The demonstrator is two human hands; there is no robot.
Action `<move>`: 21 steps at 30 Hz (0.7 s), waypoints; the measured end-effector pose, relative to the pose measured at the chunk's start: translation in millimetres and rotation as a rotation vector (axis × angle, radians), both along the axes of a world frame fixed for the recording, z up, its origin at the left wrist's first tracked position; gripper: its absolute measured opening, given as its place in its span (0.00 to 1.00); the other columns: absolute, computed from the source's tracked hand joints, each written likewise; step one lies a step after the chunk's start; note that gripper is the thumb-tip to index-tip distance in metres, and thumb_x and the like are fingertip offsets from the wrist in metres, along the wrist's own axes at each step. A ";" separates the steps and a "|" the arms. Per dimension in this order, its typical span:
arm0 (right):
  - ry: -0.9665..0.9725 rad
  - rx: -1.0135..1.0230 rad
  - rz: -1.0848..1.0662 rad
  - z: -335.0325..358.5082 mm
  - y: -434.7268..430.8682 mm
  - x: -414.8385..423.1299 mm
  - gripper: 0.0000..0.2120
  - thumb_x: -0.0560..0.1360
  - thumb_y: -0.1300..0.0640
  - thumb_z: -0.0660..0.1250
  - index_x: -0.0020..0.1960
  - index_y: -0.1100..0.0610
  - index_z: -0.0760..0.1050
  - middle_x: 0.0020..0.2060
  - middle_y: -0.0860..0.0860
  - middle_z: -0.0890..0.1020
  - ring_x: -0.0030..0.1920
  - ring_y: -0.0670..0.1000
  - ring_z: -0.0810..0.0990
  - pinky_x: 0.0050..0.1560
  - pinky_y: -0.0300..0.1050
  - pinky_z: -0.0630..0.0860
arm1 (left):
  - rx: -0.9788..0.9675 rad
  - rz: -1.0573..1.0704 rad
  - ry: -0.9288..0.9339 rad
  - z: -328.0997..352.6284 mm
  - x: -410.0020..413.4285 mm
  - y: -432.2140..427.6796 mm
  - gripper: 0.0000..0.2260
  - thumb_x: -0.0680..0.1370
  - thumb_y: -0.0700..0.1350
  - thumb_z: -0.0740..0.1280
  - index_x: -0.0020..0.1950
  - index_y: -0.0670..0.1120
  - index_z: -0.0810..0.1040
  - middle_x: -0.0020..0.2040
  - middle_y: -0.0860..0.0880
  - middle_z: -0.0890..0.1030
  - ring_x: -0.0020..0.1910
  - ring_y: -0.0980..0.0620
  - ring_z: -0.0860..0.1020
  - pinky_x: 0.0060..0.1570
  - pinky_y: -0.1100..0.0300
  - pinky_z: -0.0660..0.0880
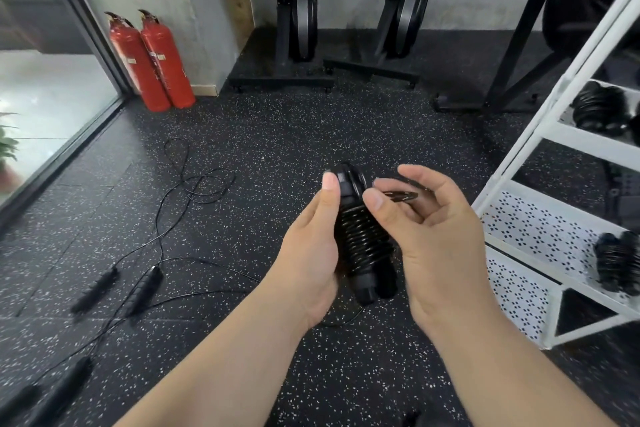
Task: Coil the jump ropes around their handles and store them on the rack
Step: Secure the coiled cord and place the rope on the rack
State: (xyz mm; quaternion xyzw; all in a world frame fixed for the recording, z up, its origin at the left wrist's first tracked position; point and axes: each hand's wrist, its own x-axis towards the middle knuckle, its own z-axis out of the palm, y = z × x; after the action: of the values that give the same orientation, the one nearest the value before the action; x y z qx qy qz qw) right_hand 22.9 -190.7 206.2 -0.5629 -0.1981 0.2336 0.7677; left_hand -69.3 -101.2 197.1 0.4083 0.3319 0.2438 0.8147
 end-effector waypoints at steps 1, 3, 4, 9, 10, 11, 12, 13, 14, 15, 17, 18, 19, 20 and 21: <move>0.020 0.019 -0.007 -0.6 0.9 -4.3 0.25 0.71 0.65 0.81 0.65 0.55 0.79 0.53 0.51 0.89 0.51 0.44 0.87 0.55 0.41 0.84 | -0.006 0.025 0.007 0.8 0.9 -2.4 0.25 0.83 0.64 0.63 0.64 0.47 0.85 0.60 0.41 0.87 0.61 0.41 0.86 0.68 0.40 0.78; -0.001 0.023 0.000 -2.2 1.6 -10.0 0.23 0.74 0.65 0.79 0.67 0.54 0.79 0.56 0.48 0.89 0.57 0.46 0.87 0.61 0.41 0.82 | -0.022 0.049 0.034 1.1 2.6 -5.7 0.27 0.83 0.67 0.62 0.66 0.47 0.84 0.58 0.42 0.88 0.59 0.42 0.87 0.65 0.41 0.80; -0.041 0.011 0.015 -3.2 1.8 -11.4 0.22 0.75 0.64 0.78 0.67 0.54 0.79 0.57 0.47 0.88 0.59 0.45 0.86 0.62 0.40 0.81 | -0.021 0.052 0.051 0.3 3.4 -5.9 0.28 0.82 0.68 0.61 0.66 0.47 0.84 0.58 0.43 0.88 0.58 0.42 0.87 0.63 0.41 0.81; -0.264 -0.066 0.084 -3.6 0.5 -17.0 0.19 0.84 0.63 0.68 0.74 0.52 0.75 0.63 0.42 0.85 0.66 0.42 0.82 0.67 0.39 0.78 | 0.039 0.103 0.085 0.0 6.0 -5.2 0.23 0.80 0.72 0.62 0.53 0.57 0.88 0.53 0.48 0.89 0.53 0.45 0.88 0.57 0.42 0.84; -0.314 -0.082 0.072 -3.2 0.2 -18.3 0.19 0.86 0.62 0.66 0.76 0.52 0.73 0.64 0.41 0.85 0.66 0.42 0.82 0.67 0.38 0.77 | 0.068 0.099 0.084 1.0 6.4 -6.0 0.22 0.80 0.71 0.62 0.51 0.58 0.88 0.52 0.49 0.89 0.53 0.46 0.88 0.58 0.42 0.83; -0.364 -0.103 0.050 -3.1 0.1 -19.7 0.19 0.86 0.60 0.64 0.76 0.52 0.73 0.64 0.39 0.84 0.65 0.42 0.82 0.66 0.36 0.77 | 0.106 0.095 0.085 1.0 6.4 -7.2 0.22 0.81 0.70 0.61 0.50 0.58 0.88 0.51 0.50 0.89 0.53 0.47 0.88 0.59 0.42 0.83; -0.410 -0.129 0.016 -3.2 0.1 -20.9 0.19 0.87 0.59 0.62 0.77 0.51 0.72 0.64 0.38 0.84 0.64 0.42 0.83 0.64 0.35 0.77 | 0.151 0.093 0.087 0.7 6.9 -8.5 0.22 0.82 0.69 0.60 0.50 0.58 0.88 0.52 0.50 0.89 0.54 0.47 0.88 0.60 0.42 0.83; -0.439 -0.153 -0.026 -3.9 0.6 -21.7 0.18 0.88 0.58 0.61 0.77 0.49 0.72 0.63 0.37 0.84 0.62 0.43 0.83 0.63 0.36 0.78 | 0.202 0.097 0.085 0.3 7.2 -9.7 0.22 0.83 0.69 0.59 0.51 0.58 0.87 0.52 0.51 0.89 0.54 0.48 0.87 0.61 0.42 0.82; -0.436 -0.164 -0.069 -4.6 1.2 -22.0 0.18 0.88 0.57 0.62 0.76 0.48 0.73 0.62 0.38 0.84 0.61 0.43 0.83 0.62 0.37 0.79 | 0.254 0.100 0.084 0.3 7.8 -10.9 0.22 0.83 0.68 0.58 0.53 0.58 0.87 0.53 0.51 0.89 0.55 0.49 0.87 0.62 0.42 0.82; -0.399 -0.162 -0.115 -5.9 1.9 -21.9 0.17 0.87 0.56 0.63 0.75 0.47 0.74 0.61 0.39 0.84 0.60 0.44 0.84 0.61 0.39 0.80 | 0.305 0.102 0.082 -0.4 8.2 -12.0 0.23 0.83 0.69 0.57 0.54 0.57 0.86 0.53 0.52 0.88 0.55 0.50 0.87 0.62 0.43 0.81; -0.256 -0.135 -0.203 -7.6 2.6 -20.3 0.14 0.84 0.55 0.70 0.69 0.47 0.78 0.56 0.42 0.85 0.56 0.44 0.85 0.58 0.41 0.83 | 0.388 0.114 0.072 -3.0 8.9 -13.3 0.24 0.80 0.70 0.57 0.55 0.56 0.85 0.52 0.52 0.88 0.54 0.52 0.86 0.62 0.46 0.81; -0.154 -0.112 -0.229 -7.5 3.4 -19.3 0.12 0.81 0.55 0.74 0.64 0.47 0.80 0.53 0.44 0.86 0.53 0.44 0.86 0.55 0.41 0.84 | 0.415 0.120 0.064 -4.1 8.9 -13.2 0.24 0.79 0.71 0.57 0.55 0.56 0.84 0.51 0.52 0.88 0.54 0.51 0.85 0.62 0.45 0.81; -0.051 -0.088 -0.237 -7.6 3.7 -18.3 0.10 0.79 0.55 0.77 0.60 0.48 0.82 0.50 0.46 0.87 0.49 0.44 0.86 0.51 0.40 0.84 | 0.442 0.124 0.053 -5.5 8.4 -12.6 0.25 0.79 0.72 0.56 0.56 0.57 0.84 0.52 0.51 0.87 0.54 0.49 0.85 0.62 0.44 0.81; 0.029 -0.074 -0.234 -8.0 4.1 -17.3 0.09 0.77 0.55 0.78 0.56 0.49 0.84 0.47 0.48 0.88 0.45 0.46 0.86 0.47 0.39 0.83 | 0.477 0.123 0.044 -6.4 8.0 -11.7 0.25 0.80 0.72 0.56 0.56 0.57 0.83 0.52 0.50 0.87 0.55 0.46 0.84 0.62 0.44 0.81; 0.068 -0.076 -0.226 -8.5 4.0 -16.5 0.07 0.76 0.56 0.79 0.54 0.50 0.86 0.44 0.49 0.88 0.43 0.46 0.84 0.44 0.38 0.82 | 0.521 0.123 0.035 -7.1 7.3 -10.5 0.24 0.80 0.70 0.56 0.57 0.56 0.83 0.53 0.50 0.86 0.55 0.46 0.84 0.61 0.47 0.81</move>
State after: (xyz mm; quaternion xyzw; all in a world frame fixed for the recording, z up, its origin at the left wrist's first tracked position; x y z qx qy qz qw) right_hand 6.4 -186.7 197.7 -0.6023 -0.0984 0.1720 0.7733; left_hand -62.0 -111.7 190.0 0.5873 0.2965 0.3631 0.6598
